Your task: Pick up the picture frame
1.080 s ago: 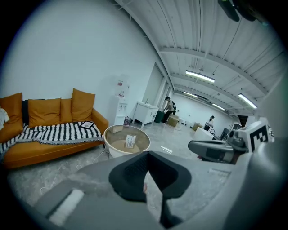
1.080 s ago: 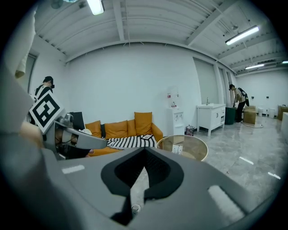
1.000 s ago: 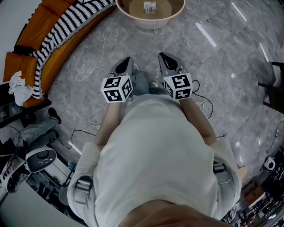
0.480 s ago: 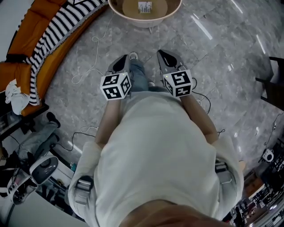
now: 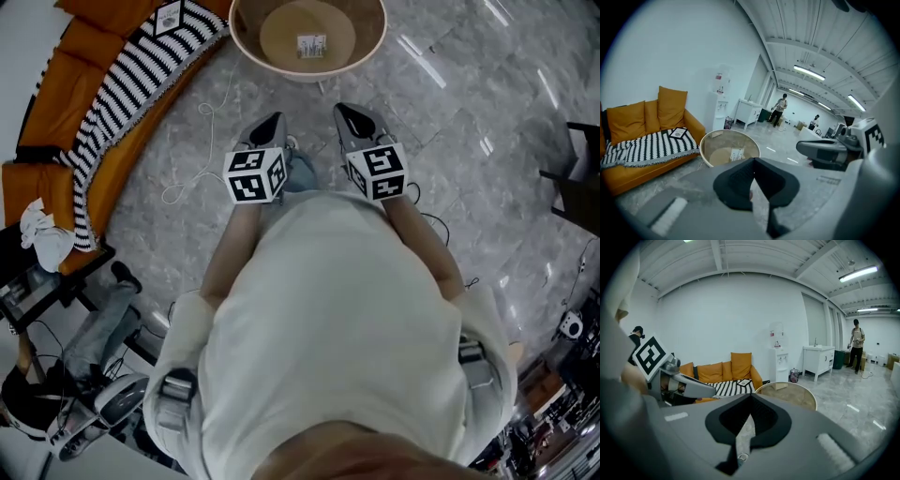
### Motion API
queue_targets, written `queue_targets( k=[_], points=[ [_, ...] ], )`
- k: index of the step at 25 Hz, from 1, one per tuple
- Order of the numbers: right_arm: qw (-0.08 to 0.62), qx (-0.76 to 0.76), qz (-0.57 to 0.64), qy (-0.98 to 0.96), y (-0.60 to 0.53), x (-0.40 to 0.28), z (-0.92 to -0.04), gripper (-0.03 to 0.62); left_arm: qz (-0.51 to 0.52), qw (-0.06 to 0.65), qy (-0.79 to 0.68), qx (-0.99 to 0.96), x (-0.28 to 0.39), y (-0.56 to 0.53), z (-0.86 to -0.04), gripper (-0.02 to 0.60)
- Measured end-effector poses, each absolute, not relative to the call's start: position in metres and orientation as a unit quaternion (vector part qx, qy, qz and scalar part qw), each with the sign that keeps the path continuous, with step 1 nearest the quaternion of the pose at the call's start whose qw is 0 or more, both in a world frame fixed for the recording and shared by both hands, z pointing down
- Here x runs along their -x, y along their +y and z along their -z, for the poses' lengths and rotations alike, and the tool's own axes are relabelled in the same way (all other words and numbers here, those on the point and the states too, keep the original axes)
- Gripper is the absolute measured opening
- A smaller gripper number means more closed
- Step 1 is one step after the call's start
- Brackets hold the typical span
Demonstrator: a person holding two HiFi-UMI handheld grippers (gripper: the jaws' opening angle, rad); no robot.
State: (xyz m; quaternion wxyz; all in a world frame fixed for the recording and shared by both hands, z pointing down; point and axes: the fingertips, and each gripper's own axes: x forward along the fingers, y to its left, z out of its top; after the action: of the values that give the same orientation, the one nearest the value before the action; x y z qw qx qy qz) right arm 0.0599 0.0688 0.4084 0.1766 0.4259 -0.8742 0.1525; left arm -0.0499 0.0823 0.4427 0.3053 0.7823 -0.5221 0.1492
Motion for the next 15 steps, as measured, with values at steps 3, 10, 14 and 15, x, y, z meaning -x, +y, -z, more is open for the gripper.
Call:
queue_targets(
  k=[3,10,14,15],
  points=[
    [0.175,-0.436,-0.156,-0.869,0.043,-0.048,-0.405,0.0,-0.156,0.301,-0.511,-0.79,0.061,0.056,-0.439,0.002],
    [0.17,-0.464,-0.157,-0.855,-0.014,-0.025,-0.404,0.0,-0.166,0.293,-0.489,-0.805,0.088,-0.003,-0.438,0.002],
    [0.173,-0.479,-0.162,-0.845,-0.039,-0.017,-0.411,0.0,-0.176,0.296,-0.474,-0.81,0.1,-0.027,-0.446,0.001],
    [0.174,-0.482,-0.165,-0.843,-0.044,-0.015,-0.413,0.0,-0.179,0.297,-0.47,-0.812,0.102,-0.033,-0.449,0.002]
  ],
)
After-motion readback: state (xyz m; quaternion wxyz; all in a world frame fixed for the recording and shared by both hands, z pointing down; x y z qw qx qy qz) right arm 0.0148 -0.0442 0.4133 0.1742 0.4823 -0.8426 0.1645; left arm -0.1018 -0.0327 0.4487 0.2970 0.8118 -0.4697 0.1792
